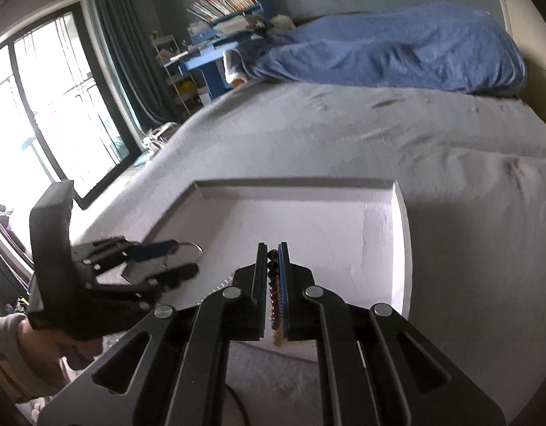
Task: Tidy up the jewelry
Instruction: 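Open the left gripper to drop the bangle while the right gripper drops the brown bracelet into the tray, then move the right gripper back to the black hair tie beside the pile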
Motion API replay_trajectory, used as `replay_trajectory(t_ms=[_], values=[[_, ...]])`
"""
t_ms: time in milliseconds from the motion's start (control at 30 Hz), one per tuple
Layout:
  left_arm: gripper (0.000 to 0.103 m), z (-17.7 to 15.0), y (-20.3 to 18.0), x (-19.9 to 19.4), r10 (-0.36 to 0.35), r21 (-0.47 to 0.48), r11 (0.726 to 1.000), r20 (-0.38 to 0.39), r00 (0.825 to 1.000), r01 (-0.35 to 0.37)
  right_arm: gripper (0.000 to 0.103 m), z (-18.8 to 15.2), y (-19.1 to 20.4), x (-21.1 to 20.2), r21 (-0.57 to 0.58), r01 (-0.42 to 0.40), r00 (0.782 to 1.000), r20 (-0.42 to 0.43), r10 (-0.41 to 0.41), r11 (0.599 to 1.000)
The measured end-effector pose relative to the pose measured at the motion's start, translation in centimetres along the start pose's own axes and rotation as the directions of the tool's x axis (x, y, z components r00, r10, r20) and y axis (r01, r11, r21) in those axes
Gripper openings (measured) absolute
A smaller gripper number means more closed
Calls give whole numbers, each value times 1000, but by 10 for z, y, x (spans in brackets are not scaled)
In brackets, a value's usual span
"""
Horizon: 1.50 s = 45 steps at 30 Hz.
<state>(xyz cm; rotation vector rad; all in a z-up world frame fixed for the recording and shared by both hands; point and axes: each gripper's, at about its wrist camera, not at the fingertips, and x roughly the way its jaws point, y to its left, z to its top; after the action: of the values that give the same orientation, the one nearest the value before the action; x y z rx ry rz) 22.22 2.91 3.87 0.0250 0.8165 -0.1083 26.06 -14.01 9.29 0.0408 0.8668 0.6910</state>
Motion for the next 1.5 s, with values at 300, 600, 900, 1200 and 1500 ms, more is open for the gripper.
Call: replay_trajectory(t_ms=[300, 600, 900, 1200, 1500], values=[[49, -9, 6, 8, 0, -23, 1000, -36, 999, -1, 6, -17, -5, 10, -22, 78, 996, -36, -78, 997], [70, -12, 3, -5, -9, -17, 1000, 12, 1000, 10, 25, -27, -12, 2, -15, 91, 996, -16, -91, 996], [90, -26, 0, -47, -33, -30, 999, 161, 986, 39, 46, -46, 3, -33, -35, 79, 994, 77, -76, 996], [91, -54, -9, -69, -53, -25, 998, 199, 979, 59, 64, -74, 14, -51, -52, 63, 994, 90, -58, 997], [91, -76, -8, -81, -57, -56, 996, 243, 968, 72, 71, -103, 0, -55, 9, 77, 994, 71, -78, 997]])
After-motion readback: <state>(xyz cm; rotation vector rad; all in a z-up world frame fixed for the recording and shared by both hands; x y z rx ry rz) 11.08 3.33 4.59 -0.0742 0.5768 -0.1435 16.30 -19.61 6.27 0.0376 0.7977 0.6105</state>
